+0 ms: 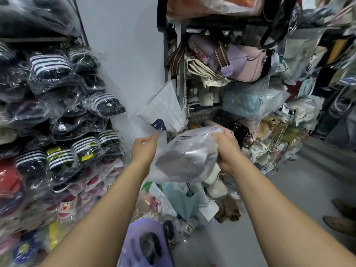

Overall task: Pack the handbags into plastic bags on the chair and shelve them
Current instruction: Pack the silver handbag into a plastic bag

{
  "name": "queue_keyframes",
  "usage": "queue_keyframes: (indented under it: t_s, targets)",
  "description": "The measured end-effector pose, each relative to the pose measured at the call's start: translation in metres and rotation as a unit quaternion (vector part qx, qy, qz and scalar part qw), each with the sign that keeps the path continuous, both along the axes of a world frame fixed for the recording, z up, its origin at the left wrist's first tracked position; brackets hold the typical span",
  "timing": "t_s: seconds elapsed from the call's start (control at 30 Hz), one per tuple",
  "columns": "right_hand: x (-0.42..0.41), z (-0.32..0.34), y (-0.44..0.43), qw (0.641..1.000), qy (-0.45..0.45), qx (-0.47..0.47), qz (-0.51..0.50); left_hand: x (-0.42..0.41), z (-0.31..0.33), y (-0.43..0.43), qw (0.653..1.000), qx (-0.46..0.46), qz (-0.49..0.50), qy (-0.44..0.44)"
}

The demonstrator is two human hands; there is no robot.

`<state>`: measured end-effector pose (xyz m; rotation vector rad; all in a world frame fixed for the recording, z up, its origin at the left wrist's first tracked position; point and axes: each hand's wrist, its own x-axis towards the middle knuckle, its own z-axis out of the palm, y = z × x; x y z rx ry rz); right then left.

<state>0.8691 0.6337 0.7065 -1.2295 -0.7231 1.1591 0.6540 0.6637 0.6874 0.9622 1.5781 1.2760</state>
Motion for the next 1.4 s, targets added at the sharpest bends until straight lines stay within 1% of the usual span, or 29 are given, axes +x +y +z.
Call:
queue_keyframes:
  t_s: [0.1,0.17,0.2,0.27,0.33,0.4,0.47,0.5,0.57,0.6,0.7,0.77,0.83,0.9,1.0,1.13,1.27,1.4]
  targets:
    - [0.013,0.016,-0.005,0.994,0.070,0.072,0.033,-0.013,-0.027,0.011,0.994,-0.083,0.063,-0.041]
    - [0.016,0.024,-0.010,0.988,0.113,0.081,0.060,-0.026,-0.042,0.028,0.983,-0.120,0.078,-0.117]
    - [0.016,0.027,-0.013,0.987,0.109,0.081,0.087,-0.031,-0.047,0.038,0.974,-0.144,0.065,-0.160]
    - [0.012,0.038,-0.024,0.986,0.057,0.070,0.142,-0.032,-0.038,0.036,0.958,-0.170,0.003,-0.232]
    - [0.009,0.045,-0.028,0.986,0.004,0.067,0.152,-0.032,-0.025,0.031,0.955,-0.138,-0.053,-0.258]
    - [0.008,0.049,-0.024,0.991,-0.019,0.060,0.117,-0.032,-0.028,0.031,0.963,-0.100,-0.048,-0.246]
    - [0.008,0.048,-0.021,0.994,-0.063,0.035,0.077,-0.029,-0.031,0.032,0.973,-0.060,0.029,-0.222]
    - [0.009,0.041,-0.012,0.996,-0.072,0.019,0.056,-0.026,-0.031,0.030,0.976,-0.047,0.077,-0.200]
    - [0.004,0.033,-0.008,0.998,-0.057,-0.026,0.018,-0.022,-0.028,0.027,0.975,-0.015,0.143,-0.171]
    - [0.002,0.027,-0.005,0.998,-0.046,-0.039,0.000,-0.020,-0.026,0.025,0.973,-0.001,0.159,-0.167]
    - [0.001,0.013,0.001,0.999,-0.018,-0.017,-0.028,-0.010,-0.018,0.019,0.970,0.044,0.168,-0.169]
    - [-0.001,0.009,-0.003,0.999,-0.010,-0.008,-0.039,-0.007,-0.015,0.016,0.970,0.067,0.163,-0.168]
    - [-0.003,0.008,-0.005,0.998,-0.035,-0.012,-0.056,-0.004,-0.015,0.015,0.971,0.075,0.154,-0.169]
    - [-0.002,0.006,-0.007,0.994,-0.059,-0.010,-0.095,0.002,-0.018,0.019,0.974,0.071,0.155,-0.146]
    - [0.011,0.004,-0.013,0.989,-0.066,0.008,-0.135,0.015,-0.020,0.029,0.983,0.056,0.134,-0.112]
    - [0.045,-0.006,-0.017,0.983,-0.042,0.011,-0.181,0.048,-0.017,0.047,0.991,0.003,0.055,-0.118]
    - [0.092,-0.015,-0.011,0.972,-0.015,0.007,-0.234,0.097,-0.014,0.059,0.996,-0.062,-0.020,-0.068]
    - [0.149,-0.026,0.013,0.971,0.014,0.011,-0.239,0.154,-0.021,0.091,0.994,-0.088,-0.036,-0.052]
